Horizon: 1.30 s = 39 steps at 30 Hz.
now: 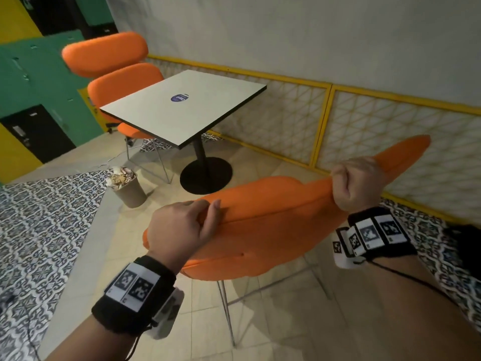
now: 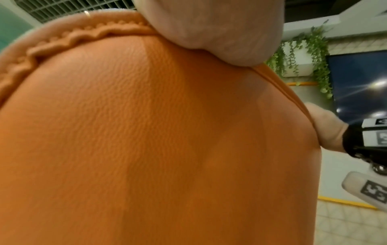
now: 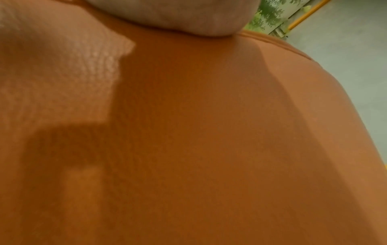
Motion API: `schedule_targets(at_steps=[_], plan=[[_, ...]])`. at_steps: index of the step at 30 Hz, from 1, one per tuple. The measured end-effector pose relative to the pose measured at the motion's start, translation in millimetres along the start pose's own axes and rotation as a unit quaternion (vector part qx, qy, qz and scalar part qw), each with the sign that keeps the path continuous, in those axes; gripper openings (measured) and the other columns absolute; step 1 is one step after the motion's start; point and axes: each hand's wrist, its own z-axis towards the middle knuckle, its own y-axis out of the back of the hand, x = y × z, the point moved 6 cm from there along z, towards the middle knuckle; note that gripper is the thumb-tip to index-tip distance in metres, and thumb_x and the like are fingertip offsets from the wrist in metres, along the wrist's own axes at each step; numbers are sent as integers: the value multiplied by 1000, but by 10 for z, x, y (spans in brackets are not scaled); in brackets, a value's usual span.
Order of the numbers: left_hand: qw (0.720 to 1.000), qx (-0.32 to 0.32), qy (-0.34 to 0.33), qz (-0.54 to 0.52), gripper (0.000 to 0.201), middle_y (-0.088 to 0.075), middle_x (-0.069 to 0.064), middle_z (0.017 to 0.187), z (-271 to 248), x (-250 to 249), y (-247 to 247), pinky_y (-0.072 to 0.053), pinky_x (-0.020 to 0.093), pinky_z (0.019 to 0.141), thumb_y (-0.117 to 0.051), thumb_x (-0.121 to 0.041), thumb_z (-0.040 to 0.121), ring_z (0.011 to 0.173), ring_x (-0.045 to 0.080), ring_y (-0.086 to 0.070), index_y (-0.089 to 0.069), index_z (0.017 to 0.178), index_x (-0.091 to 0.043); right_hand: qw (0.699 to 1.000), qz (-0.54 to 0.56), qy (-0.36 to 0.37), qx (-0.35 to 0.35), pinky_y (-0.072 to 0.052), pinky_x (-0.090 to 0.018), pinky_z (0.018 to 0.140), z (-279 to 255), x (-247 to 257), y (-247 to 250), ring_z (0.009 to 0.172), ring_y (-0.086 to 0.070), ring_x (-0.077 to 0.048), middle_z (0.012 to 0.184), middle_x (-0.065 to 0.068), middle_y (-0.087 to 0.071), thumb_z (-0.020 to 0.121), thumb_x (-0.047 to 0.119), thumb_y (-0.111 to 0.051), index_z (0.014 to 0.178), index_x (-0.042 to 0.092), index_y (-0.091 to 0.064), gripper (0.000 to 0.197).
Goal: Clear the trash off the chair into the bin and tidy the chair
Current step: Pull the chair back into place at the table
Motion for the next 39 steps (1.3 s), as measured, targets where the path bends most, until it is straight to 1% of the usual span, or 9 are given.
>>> schedule_targets(at_steps=[4, 8, 11, 18, 23, 27, 31, 34, 39], plan=[[1000, -3, -12, -2, 50, -51, -5, 43, 277, -107, -156, -12, 10, 41, -33, -42, 93, 37, 8, -34, -62, 59, -21, 1000, -6, 14, -12, -39, -32, 53, 155, -235, -61, 43, -50, -29, 47, -11, -55, 82, 21, -37, 48, 5, -55, 41], [1000, -17, -1, -5, 53, -55, -4, 46, 595, -172, -373, -25, 15, 38, -30, -44, 94, 36, 12, -44, -62, 59, -20, 1000, -10, 17, -8, -38, -31, 52, 358, -547, -283, 42, -47, -29, 46, -11, -53, 81, 21, -36, 47, 5, -52, 41], [999, -30, 23, 13, 53, -53, -3, 45, 879, -246, -542, -22, 14, 41, -30, -43, 94, 36, 15, -44, -61, 57, -19, 1000, -4, 30, -5, -37, -33, 49, 560, -829, -471, 41, -44, -30, 44, -11, -50, 81, 22, -36, 46, 5, -50, 41], [992, -57, 104, 34, 51, -49, -3, 44, 1581, -564, -968, -15, 13, 42, -28, -38, 92, 37, 13, -39, -57, 55, -17, 992, 63, 95, 46, -14, -23, 45, 1215, -1502, -891, 35, -22, -21, 38, -3, -27, 83, 19, -39, 43, 18, -31, 40], [981, -65, 178, 41, 44, -52, -3, 48, 2056, -764, -1284, -24, 15, 42, -29, -37, 87, 40, 14, -43, -54, 55, -19, 983, 106, 126, 83, -16, -25, 42, 1694, -2050, -1327, 34, -22, -21, 38, -3, -26, 84, 20, -38, 44, 19, -30, 41], [975, -76, 201, 50, 43, -49, -4, 45, 2456, -798, -1452, -16, 12, 44, -31, -37, 85, 39, 13, -37, -54, 54, -19, 972, 129, 163, 110, -9, -23, 47, 2046, -2338, -1655, 39, -23, -18, 43, 2, -26, 83, 20, -40, 48, 21, -31, 36], [970, -102, 214, 55, 44, -48, -4, 44, 2824, -673, -1649, -15, 10, 46, -29, -37, 85, 38, 12, -35, -55, 54, -18, 950, 147, 228, 154, -21, -26, 47, 2343, -2590, -2059, 47, -33, -15, 51, 5, -36, 91, 29, -39, 56, 22, -39, 36], [966, -137, 211, 60, 44, -51, 1, 44, 3042, -583, -1694, -15, 7, 51, -31, -32, 82, 41, 11, -33, -60, 54, -13, 959, 112, 197, 171, -36, -33, 55, 2638, -3080, -2279, 53, -45, -22, 54, -3, -48, 94, 38, -34, 59, 13, -53, 47], [958, -172, 218, 65, 47, -54, 6, 45, 3261, -375, -1728, -24, 8, 54, -30, -29, 81, 40, 16, -42, -64, 58, -7, 962, 131, 191, 145, -35, -33, 46, 2978, -3551, -2548, 47, -43, -26, 49, -5, -46, 91, 35, -31, 52, 11, -49, 49]])
